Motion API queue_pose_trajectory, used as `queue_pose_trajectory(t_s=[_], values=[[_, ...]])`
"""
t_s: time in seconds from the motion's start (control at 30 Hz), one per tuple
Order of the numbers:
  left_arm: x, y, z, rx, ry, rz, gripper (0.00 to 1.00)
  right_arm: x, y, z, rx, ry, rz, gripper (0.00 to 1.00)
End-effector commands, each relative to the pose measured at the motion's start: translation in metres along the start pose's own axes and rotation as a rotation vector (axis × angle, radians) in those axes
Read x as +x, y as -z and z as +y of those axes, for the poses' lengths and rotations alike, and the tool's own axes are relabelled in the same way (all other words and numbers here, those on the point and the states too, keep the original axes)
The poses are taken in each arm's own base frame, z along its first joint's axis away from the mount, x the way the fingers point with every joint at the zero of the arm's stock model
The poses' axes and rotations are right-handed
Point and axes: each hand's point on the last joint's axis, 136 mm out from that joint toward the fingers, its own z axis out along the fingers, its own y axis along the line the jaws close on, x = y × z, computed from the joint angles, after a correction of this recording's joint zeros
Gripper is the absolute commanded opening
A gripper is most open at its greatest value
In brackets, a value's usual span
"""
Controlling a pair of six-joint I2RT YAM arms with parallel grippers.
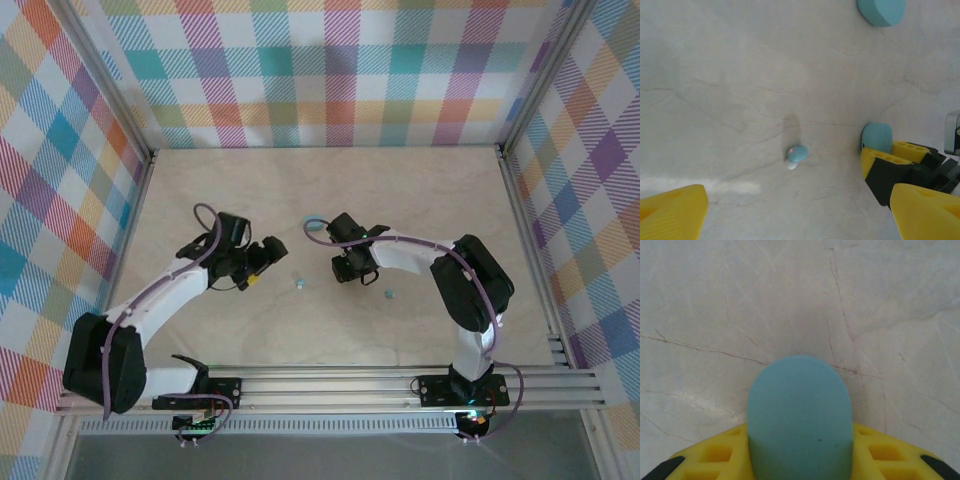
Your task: Insert the wireless bluetooth earbuds into the charging case
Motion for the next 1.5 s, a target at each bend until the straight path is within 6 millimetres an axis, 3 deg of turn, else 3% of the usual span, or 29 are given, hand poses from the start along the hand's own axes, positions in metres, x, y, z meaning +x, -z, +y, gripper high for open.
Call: queue_pose_trajectory(t_s=[0.0, 0.13, 0.3, 0.5, 0.63, 0.87, 1.0, 1.1, 1.27, 1.47], values=[[-0.006, -0.008, -0.02, 0.011, -0.047, -0.009, 0.93, 0.01, 0.002, 0.012, -0.065, -0.107, 0.042, 0.46], [-0.008, -0.015, -0.035, -0.01, -0.082, 0.008, 0.92, 0.005, 0.014, 0.031, -0.176, -0.145, 0.041, 0.59], [-0.011, -0.019, -0.037, -0.063, -0.086, -0.006, 0.89, -0.006, 0.041, 0.056, -0.332, -0.188, 0.006, 0.72], [-0.005, -0.025, -0.036, -0.118, -0.12, -0.001, 0.86, -0.009, 0.064, 0.068, -0.423, -0.204, -0.013, 0.75], [0.003, -0.031, -0.041, -0.159, -0.239, 0.0, 0.85, -0.007, 0.076, 0.048, -0.41, -0.227, -0.041, 0.75], [0.029, -0.06, -0.066, -0.229, -0.471, 0.001, 0.85, 0.005, 0.102, -0.034, -0.363, -0.374, -0.15, 0.75], [0.052, -0.087, -0.09, -0.222, -0.525, 0.041, 0.8, 0.014, 0.105, -0.066, -0.348, -0.443, -0.161, 0.76], [0.067, -0.105, -0.095, -0.285, -0.586, 0.078, 0.77, 0.017, 0.106, -0.077, -0.386, -0.496, -0.155, 0.77], [0.077, -0.122, -0.081, -0.442, -0.651, 0.114, 0.75, 0.02, 0.106, -0.085, -0.397, -0.518, -0.164, 0.77], [0.076, -0.126, -0.07, -0.505, -0.669, 0.102, 0.74, 0.02, 0.105, -0.089, -0.418, -0.533, -0.159, 0.77]])
